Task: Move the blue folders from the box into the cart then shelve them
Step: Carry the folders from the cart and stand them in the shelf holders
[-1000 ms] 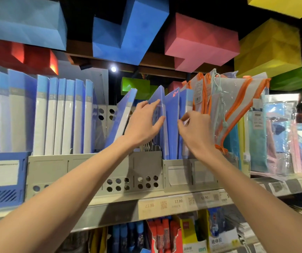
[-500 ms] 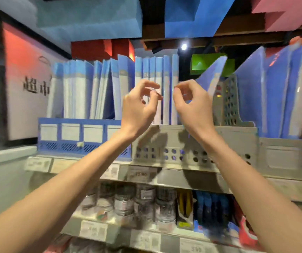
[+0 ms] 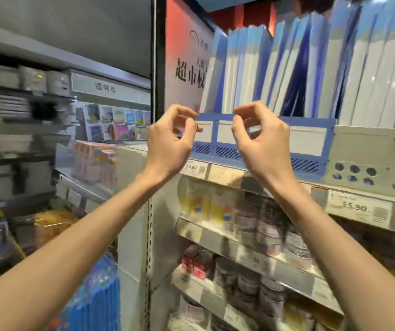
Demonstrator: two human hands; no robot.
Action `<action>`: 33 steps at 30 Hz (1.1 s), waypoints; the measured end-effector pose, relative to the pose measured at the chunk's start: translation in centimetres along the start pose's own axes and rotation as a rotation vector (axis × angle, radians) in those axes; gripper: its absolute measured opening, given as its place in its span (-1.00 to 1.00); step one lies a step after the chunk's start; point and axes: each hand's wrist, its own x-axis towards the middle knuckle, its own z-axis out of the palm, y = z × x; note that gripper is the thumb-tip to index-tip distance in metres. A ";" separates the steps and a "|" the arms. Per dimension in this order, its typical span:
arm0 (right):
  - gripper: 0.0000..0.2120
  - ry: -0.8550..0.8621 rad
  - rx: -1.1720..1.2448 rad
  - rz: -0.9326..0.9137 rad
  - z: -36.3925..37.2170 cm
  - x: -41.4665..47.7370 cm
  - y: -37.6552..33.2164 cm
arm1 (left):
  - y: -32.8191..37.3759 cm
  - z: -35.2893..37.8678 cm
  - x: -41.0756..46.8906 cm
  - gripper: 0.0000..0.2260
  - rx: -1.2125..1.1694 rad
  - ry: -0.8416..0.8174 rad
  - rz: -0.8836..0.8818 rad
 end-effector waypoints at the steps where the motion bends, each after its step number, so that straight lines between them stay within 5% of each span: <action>1: -0.89 -0.008 0.014 0.013 1.1 -0.4 -0.4 | -0.6 -0.8 -0.2 -0.89 0.001 -0.007 -0.002; 12: -0.89 -0.082 0.141 0.047 24.5 -2.1 -8.1 | -15.5 -17.5 2.9 -0.89 -0.024 0.075 -0.076; 23: -0.91 -0.198 0.352 0.351 40.9 -8.2 -11.7 | -28.2 -28.7 0.1 -0.90 0.083 0.062 -0.228; 33: -0.86 -0.374 0.628 0.602 52.4 -14.3 -13.3 | -37.8 -37.0 -5.0 -0.88 0.300 0.187 -0.539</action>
